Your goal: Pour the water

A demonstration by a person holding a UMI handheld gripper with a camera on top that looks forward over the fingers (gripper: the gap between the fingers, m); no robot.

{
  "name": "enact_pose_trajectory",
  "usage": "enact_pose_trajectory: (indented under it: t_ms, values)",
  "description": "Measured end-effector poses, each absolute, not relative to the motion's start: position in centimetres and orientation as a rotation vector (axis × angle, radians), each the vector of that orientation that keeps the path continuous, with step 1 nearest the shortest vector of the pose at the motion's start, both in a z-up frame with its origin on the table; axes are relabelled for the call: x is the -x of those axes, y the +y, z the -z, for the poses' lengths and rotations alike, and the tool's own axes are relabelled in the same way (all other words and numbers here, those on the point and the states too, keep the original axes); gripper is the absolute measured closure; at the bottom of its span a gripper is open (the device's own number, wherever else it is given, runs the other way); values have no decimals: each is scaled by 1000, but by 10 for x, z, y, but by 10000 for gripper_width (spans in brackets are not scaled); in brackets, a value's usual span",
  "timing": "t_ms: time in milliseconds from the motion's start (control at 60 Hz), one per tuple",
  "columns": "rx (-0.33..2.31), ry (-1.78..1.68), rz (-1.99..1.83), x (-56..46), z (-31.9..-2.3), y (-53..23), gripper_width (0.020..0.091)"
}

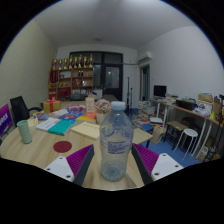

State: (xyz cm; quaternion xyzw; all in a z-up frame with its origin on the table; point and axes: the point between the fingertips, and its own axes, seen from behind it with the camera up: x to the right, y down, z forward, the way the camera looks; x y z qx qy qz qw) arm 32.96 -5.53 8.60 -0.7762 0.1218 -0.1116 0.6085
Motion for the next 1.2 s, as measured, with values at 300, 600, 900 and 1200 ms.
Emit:
enact_pose_trajectory:
  t_ms: [300, 600, 900, 1200]
  values:
    - [1753, 359, 202, -356, -73, -7, 503]
    - [1828, 404, 222, -332, -83, 6, 679]
    - [1806, -224, 820, -221, -247, 61, 680]
    - [1468, -1243, 1575, -68, -239, 155, 680]
